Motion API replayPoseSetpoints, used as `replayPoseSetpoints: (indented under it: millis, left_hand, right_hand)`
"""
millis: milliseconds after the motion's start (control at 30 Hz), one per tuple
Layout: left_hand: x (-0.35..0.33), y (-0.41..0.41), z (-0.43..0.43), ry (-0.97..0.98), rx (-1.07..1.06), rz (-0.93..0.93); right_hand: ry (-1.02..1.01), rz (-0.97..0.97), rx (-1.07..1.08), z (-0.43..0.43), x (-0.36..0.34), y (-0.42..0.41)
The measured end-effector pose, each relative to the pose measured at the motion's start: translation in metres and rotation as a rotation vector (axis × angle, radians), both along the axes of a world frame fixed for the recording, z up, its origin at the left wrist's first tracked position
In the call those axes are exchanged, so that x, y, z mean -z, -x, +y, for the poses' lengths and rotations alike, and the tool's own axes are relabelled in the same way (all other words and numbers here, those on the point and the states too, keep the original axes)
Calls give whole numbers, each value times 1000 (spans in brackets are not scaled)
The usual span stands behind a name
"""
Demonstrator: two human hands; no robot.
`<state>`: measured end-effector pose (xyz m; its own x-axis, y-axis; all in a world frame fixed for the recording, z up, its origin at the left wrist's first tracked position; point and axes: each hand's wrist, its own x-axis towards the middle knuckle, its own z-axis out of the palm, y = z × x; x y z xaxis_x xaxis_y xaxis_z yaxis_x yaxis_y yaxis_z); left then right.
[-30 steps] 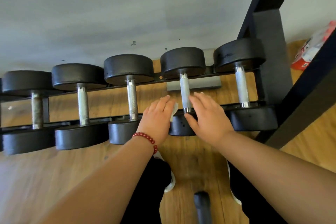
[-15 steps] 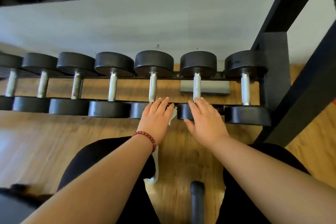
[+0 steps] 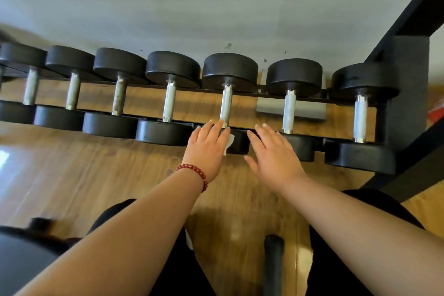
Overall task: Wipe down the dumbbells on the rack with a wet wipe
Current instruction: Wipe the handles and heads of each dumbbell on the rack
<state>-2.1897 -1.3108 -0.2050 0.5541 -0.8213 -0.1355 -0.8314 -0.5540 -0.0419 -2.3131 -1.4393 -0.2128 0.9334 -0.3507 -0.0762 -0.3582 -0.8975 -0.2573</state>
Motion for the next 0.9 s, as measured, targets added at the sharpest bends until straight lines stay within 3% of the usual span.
replayPoseSetpoints:
  millis: [633,900]
  left_hand:
    - [30,-131,-32,87,-36,148]
    - [46,-158,-60,104,-60,300]
  right_hand:
    - [-89,-32,108,-18,40,-124]
    - [-259,-31,338,-7,58,-142]
